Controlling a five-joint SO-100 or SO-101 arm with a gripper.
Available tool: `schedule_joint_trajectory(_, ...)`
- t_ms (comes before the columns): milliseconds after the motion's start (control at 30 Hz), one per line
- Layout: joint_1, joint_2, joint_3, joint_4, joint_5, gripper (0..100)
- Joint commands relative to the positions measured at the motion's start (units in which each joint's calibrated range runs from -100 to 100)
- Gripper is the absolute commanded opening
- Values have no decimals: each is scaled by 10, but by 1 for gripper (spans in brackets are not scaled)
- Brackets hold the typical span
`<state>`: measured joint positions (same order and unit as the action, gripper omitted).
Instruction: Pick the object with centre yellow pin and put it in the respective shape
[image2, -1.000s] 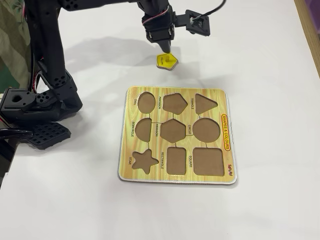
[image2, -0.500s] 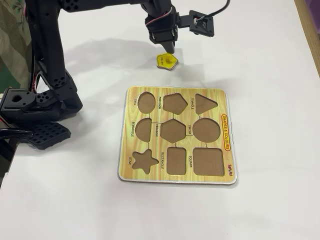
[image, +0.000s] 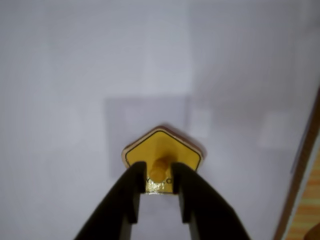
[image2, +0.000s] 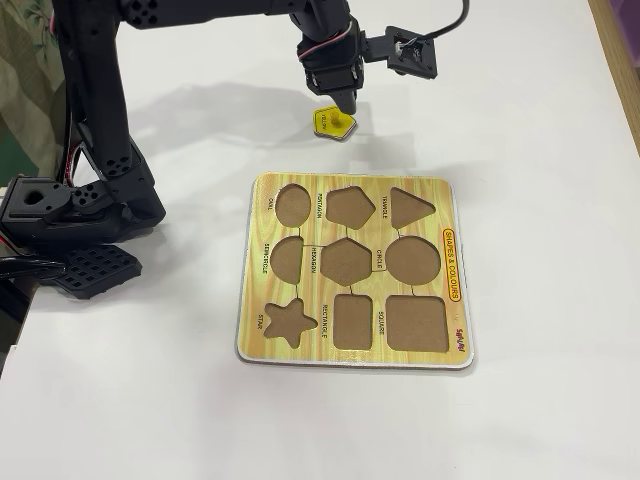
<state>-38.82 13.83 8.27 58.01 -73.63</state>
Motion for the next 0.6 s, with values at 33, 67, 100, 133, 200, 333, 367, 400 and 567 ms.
schedule_joint_trajectory(33, 2, -6, 8, -4, 2, 7)
schedule_joint_trajectory(67, 2, -2, 14, -6, 2, 7)
schedule_joint_trajectory(100, 2, 4, 16, -6, 2, 7)
schedule_joint_trajectory(133, 1, 6, 19, -6, 2, 7)
schedule_joint_trajectory(200, 1, 8, 22, -6, 2, 7)
schedule_joint_trajectory(333, 1, 9, 22, -6, 2, 7)
schedule_joint_trajectory(367, 1, 11, 22, -6, 2, 7)
schedule_joint_trajectory(400, 1, 11, 22, -6, 2, 7)
schedule_joint_trajectory(567, 2, 12, 22, -5, 3, 7)
